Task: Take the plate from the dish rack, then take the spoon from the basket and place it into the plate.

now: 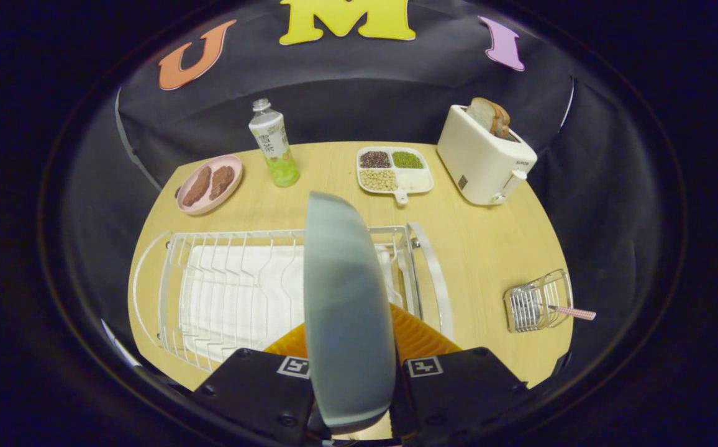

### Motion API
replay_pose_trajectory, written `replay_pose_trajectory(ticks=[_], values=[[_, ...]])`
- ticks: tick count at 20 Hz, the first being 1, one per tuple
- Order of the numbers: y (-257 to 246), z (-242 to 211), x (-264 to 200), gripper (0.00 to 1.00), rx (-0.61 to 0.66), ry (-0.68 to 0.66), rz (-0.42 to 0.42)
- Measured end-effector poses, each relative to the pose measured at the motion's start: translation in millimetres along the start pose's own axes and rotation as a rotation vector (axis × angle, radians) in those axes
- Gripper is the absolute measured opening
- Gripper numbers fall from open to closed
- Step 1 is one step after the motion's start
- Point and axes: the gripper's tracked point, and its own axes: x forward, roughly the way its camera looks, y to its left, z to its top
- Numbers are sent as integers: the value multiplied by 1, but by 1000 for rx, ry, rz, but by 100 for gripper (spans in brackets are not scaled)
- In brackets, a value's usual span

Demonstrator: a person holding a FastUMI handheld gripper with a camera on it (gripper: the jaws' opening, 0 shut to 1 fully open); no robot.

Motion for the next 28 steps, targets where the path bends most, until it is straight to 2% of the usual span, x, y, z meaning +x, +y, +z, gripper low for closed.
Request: replay_pose_trajectory(ticks=[4,7,10,15,18,23,28], values=[[-10,9,-16,39,-18,-41,-35],[-6,4,-31,38,-21,-62,19],[-5,-18,-45,38,-1,-60,108],[-11,-86,-68,38,23,-63,281],[-24,-124,-65,39,70,-58,338],[-35,-194,-45,39,170,73,460],[-46,-245,-29,40,310,161,544]])
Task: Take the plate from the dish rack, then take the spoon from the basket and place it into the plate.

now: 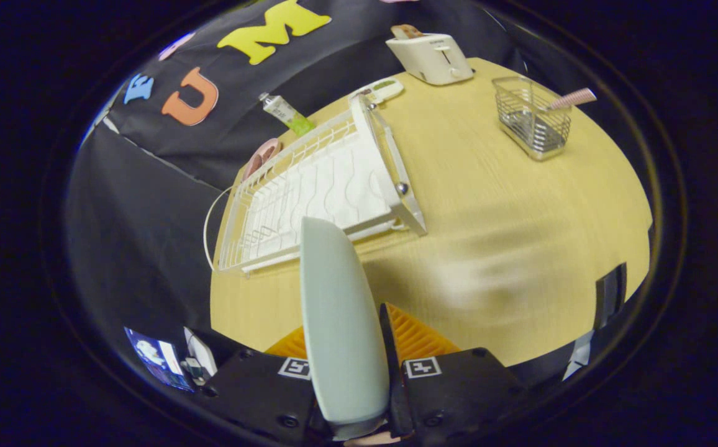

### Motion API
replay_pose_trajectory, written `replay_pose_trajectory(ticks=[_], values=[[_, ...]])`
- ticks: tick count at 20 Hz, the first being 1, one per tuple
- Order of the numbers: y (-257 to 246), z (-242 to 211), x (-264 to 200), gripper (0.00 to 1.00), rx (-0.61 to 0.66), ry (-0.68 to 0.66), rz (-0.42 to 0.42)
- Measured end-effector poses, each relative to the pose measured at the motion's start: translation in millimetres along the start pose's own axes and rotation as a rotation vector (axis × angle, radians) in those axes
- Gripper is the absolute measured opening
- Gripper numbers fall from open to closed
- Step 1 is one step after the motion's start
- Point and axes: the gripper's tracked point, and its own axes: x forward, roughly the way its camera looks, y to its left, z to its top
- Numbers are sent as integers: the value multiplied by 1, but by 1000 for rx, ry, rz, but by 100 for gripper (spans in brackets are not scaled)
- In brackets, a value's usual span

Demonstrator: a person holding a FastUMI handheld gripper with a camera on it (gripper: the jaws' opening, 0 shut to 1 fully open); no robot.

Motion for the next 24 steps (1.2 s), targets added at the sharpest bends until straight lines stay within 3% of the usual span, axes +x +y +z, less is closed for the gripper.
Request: replay_pose_trajectory(ticks=[12,17,24], values=[[-22,-4,22,42,170,10,136],[-29,-6,23,63,182,39,133],[-31,-2,16,72,153,22,130]])
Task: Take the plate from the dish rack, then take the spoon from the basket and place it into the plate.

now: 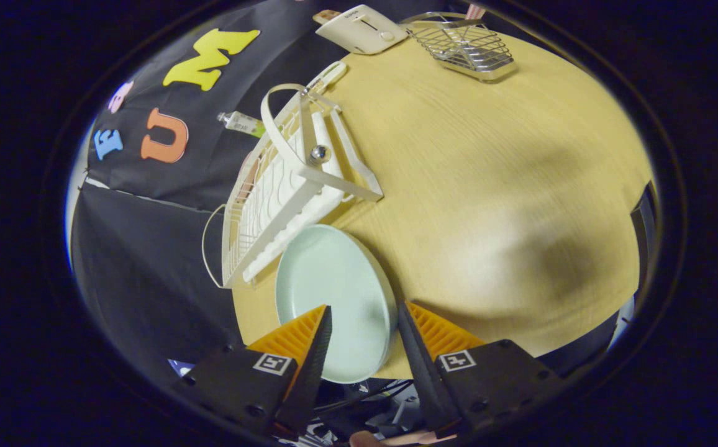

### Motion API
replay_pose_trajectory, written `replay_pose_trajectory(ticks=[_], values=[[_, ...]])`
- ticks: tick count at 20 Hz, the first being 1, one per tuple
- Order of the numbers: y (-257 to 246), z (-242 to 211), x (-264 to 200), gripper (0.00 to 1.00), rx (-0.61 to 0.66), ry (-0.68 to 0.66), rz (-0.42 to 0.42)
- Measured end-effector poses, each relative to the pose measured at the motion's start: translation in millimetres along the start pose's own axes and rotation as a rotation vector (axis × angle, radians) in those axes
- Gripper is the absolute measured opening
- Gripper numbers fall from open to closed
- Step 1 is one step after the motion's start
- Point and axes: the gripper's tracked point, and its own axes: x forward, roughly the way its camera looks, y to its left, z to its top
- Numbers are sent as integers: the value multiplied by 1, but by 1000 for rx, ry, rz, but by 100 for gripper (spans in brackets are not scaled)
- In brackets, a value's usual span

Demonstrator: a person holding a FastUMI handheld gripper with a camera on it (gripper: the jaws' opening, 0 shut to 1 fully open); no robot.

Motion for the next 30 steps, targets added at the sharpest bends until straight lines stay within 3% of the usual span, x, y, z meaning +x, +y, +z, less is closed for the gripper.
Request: replay_pose_trajectory(ticks=[9,14,17,19,26,30], values=[[8,-2,-30,91,-345,-47,31],[-16,41,-64,91,-612,-293,9],[-44,81,-93,91,-721,-510,-70],[-66,99,-110,91,-743,-634,-134],[-106,158,-160,91,-696,-880,-158],[-120,191,-152,91,-703,-906,-186]])
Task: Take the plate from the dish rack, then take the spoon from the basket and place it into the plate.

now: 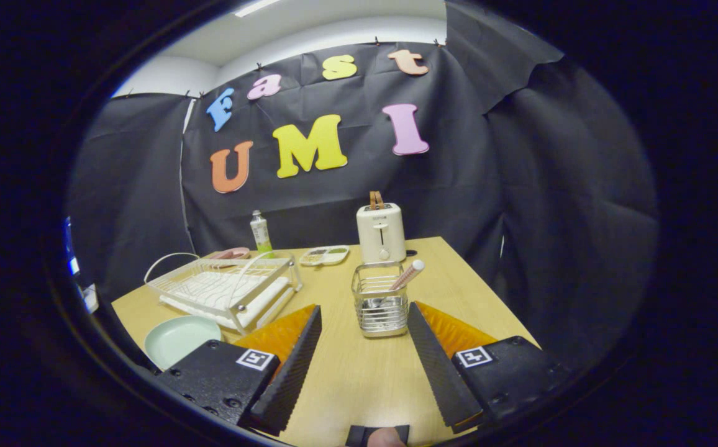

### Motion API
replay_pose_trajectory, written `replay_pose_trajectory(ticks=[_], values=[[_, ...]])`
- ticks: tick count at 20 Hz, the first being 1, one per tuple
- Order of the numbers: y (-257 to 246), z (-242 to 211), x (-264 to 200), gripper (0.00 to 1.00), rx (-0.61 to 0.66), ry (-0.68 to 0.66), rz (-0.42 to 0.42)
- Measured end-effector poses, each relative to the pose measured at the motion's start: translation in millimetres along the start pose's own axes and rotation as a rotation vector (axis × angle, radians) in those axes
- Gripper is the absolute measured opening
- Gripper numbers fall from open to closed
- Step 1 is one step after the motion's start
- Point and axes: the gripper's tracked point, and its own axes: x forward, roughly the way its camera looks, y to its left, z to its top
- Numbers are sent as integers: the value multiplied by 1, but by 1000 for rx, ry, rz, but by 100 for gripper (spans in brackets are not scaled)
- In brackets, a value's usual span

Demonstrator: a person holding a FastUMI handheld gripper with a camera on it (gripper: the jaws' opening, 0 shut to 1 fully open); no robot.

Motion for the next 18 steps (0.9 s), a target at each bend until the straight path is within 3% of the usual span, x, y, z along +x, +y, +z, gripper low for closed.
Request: replay_pose_trajectory(ticks=[6,11,14,18], values=[[-22,-3,42,89,31,34,-2],[-29,23,67,84,33,-8,-16],[-25,21,76,76,48,11,-4],[-27,20,89,53,85,20,-4]])
